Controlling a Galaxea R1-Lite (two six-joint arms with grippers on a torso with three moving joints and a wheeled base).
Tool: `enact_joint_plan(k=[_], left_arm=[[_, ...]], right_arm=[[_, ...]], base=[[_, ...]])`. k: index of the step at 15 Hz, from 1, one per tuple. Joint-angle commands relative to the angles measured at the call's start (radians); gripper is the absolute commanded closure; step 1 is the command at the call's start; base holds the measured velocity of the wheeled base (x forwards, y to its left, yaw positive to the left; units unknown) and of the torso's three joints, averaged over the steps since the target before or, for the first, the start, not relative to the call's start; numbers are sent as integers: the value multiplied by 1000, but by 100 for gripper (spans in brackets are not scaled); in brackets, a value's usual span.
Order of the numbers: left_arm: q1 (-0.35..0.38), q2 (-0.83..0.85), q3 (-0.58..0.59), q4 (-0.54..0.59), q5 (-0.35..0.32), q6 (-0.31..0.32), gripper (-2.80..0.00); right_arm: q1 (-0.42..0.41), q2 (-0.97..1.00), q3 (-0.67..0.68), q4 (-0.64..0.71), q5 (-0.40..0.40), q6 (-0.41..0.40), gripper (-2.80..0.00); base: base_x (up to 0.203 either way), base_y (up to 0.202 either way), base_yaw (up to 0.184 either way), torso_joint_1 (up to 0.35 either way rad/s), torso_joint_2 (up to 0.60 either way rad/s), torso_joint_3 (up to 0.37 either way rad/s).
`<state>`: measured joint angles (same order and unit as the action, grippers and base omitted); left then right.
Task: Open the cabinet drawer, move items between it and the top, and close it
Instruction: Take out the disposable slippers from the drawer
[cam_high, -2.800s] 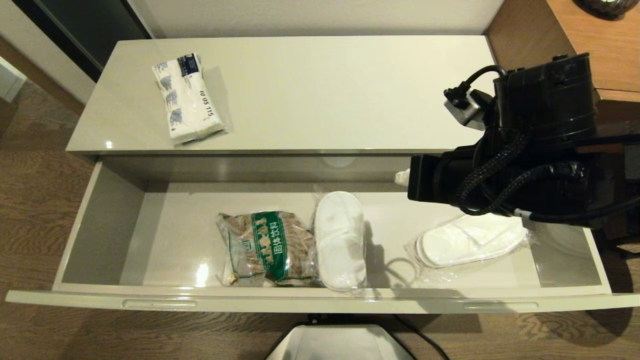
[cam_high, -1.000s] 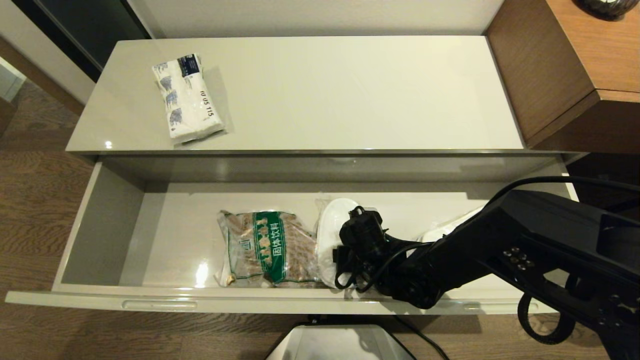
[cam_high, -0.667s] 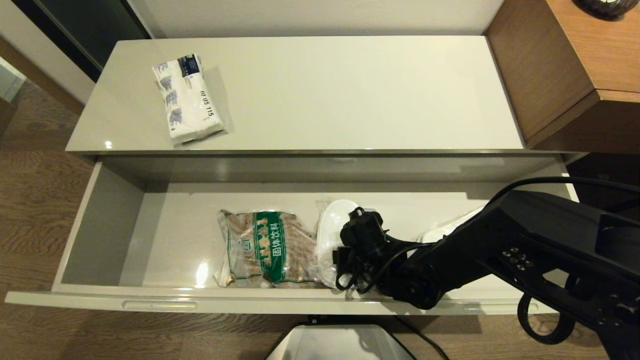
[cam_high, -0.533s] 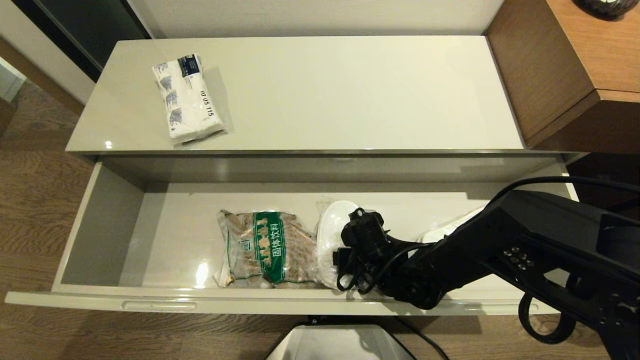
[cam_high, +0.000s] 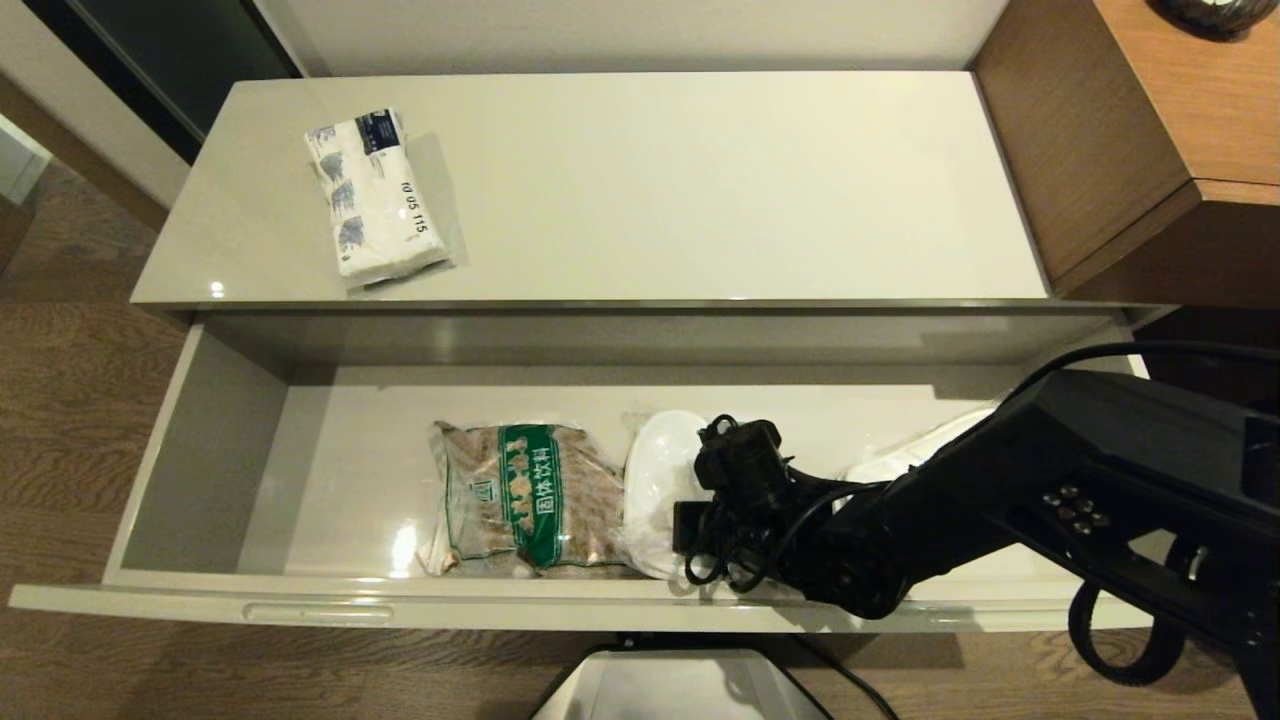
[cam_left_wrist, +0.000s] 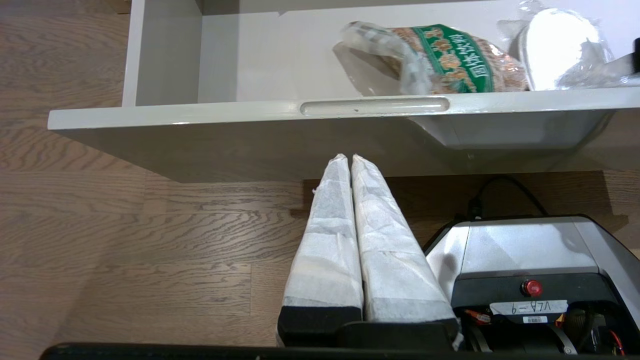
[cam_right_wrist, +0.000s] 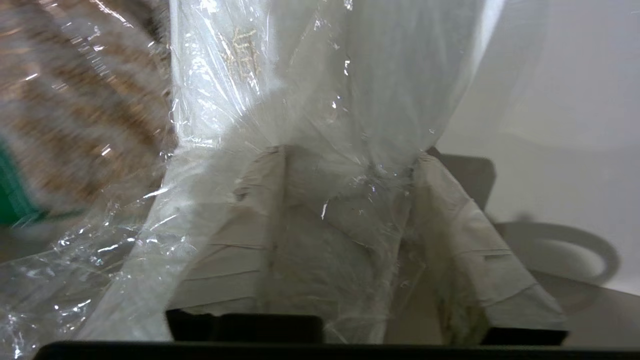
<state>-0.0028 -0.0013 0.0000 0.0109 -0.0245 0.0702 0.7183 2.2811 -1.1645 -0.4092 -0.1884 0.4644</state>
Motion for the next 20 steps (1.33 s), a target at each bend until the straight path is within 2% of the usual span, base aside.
enact_joint_plan(k=[1,5,10,15,20], left_arm=[[0,1,2,0,0,0,0],[0,1,2,0,0,0,0],[0,1,1,0,0,0,0],[0,1,0,0,0,0,0],[0,1,1,0,0,0,0]], right_arm=[[1,-44,19,-11,32,3,0],[1,-80,18,-3,39,6,0],[-26,-219,10,46,40,7,0],[-86,-466,-21,193,89,9,0],[-95,-627,-78,371,96,7,0]], base=[[0,0,0,0,0,0],[0,0,0,0,0,0],[0,0,0,0,0,0],[0,0,0,0,0,0],[0,0,0,0,0,0]])
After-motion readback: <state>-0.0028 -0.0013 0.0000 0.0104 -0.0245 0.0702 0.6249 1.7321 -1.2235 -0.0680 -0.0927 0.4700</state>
